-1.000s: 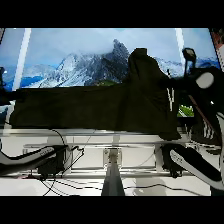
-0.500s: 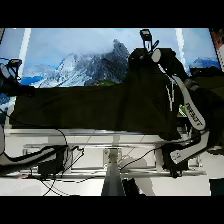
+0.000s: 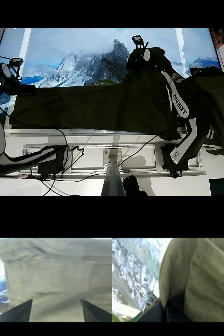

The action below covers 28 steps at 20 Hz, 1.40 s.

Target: Fold the clothes and pants, and hang the long-sleeved shirts on hangers.

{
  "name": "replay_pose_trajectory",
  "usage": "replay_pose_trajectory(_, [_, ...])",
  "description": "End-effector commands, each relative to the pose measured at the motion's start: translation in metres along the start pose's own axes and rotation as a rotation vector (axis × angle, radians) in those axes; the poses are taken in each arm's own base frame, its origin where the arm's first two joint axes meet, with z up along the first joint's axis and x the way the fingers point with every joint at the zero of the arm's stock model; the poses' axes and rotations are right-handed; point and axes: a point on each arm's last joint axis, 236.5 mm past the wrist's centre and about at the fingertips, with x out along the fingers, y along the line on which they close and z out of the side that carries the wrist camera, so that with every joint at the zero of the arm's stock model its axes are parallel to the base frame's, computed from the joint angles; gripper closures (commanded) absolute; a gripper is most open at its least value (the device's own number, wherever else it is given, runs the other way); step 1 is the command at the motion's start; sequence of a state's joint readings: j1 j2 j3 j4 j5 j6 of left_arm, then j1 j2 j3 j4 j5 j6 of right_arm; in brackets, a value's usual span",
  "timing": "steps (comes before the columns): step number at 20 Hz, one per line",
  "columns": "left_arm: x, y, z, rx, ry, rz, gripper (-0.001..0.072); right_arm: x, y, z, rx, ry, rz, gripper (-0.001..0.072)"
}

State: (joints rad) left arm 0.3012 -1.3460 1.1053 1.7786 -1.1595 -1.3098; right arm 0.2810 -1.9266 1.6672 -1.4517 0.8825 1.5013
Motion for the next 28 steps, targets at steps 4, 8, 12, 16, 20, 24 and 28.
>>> replay_pose_trajectory(4, [-0.003, -0.033, 0.017, -0.084, -0.066, -0.141, 0.0012, -0.082, 0.007, 0.063, -0.068, -0.108, -0.008, 0.0686])
replay_pose_trajectory(8, [-0.011, -0.064, 0.029, -0.137, -0.1, -0.269, 0.0012, -0.187, 0.019, 0.097, -0.082, -0.267, -0.002, 0.0686])
replay_pose_trajectory(12, [-0.031, -0.105, 0.054, -0.188, -0.188, -0.474, 0.0013, -0.217, 0.019, 0.035, -0.099, -0.092, -0.007, 0.0687])
replay_pose_trajectory(16, [-0.082, -0.164, 0.088, -0.211, -0.322, -0.783, 0.0013, -0.215, 0.023, -0.047, -0.045, 0.015, 0.013, 0.0686])
replay_pose_trajectory(20, [-0.111, -0.224, 0.109, -0.118, -0.412, -0.865, 0.0013, -0.207, 0.018, -0.158, 0.05, 0.151, -0.004, 0.0686])
replay_pose_trajectory(24, [-0.105, -0.301, 0.121, -0.061, -0.427, -0.866, 0.0033, -0.212, 0.02, -0.211, 0.14, 0.153, -0.005, 0.0686])
replay_pose_trajectory(28, [-0.09, -0.392, 0.112, 0.071, -0.344, -0.914, 0.0129, -0.219, 0.02, -0.198, 0.137, 0.073, 0.0, 0.0686])
